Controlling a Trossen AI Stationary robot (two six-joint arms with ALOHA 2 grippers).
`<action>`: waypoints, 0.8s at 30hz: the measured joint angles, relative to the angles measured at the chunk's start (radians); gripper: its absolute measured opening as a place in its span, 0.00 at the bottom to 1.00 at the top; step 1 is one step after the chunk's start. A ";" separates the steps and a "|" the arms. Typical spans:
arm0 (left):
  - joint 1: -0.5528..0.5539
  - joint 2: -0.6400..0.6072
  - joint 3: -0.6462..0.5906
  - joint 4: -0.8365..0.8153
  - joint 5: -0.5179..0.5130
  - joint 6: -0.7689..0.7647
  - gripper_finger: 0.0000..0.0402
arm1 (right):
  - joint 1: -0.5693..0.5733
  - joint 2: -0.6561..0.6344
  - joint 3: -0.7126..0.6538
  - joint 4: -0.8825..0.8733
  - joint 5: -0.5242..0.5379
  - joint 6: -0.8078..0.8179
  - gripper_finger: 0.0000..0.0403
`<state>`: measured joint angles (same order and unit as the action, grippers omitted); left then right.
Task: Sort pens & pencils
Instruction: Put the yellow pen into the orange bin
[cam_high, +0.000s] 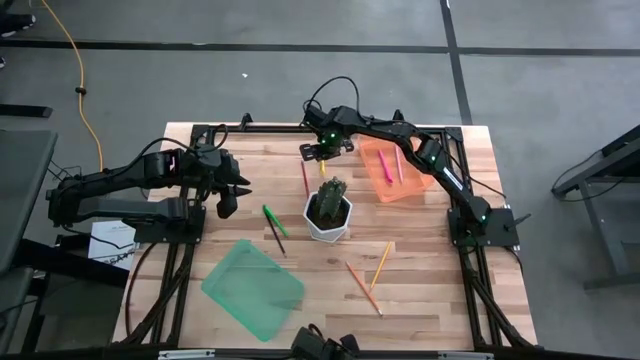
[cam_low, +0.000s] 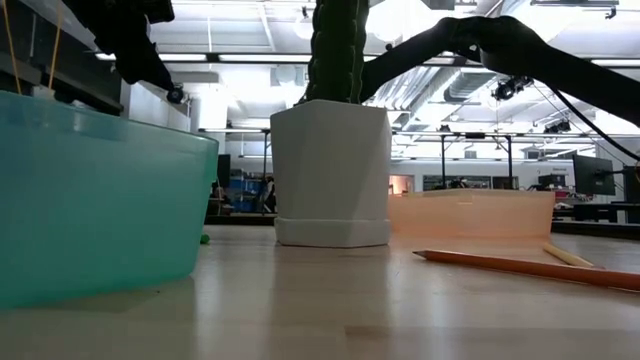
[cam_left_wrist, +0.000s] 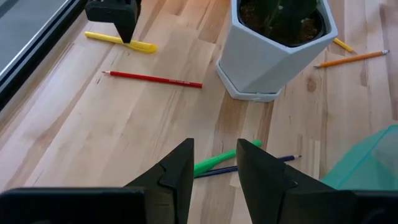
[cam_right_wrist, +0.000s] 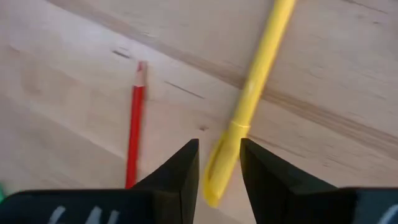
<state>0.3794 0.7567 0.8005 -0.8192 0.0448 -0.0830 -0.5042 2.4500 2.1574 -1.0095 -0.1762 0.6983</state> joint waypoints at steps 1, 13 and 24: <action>0.000 0.000 0.000 0.000 0.000 0.000 0.27 | -0.002 0.000 0.000 -0.009 0.002 0.001 0.27; 0.000 0.000 0.000 0.015 -0.007 0.001 0.27 | 0.003 0.003 0.000 -0.055 0.002 -0.027 0.27; 0.000 0.066 0.000 0.095 0.060 0.013 0.27 | 0.009 0.003 0.001 -0.027 -0.009 -0.024 0.27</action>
<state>0.3794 0.8227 0.8005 -0.7247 0.1053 -0.0698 -0.4953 2.4535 2.1582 -1.0368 -0.1847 0.6746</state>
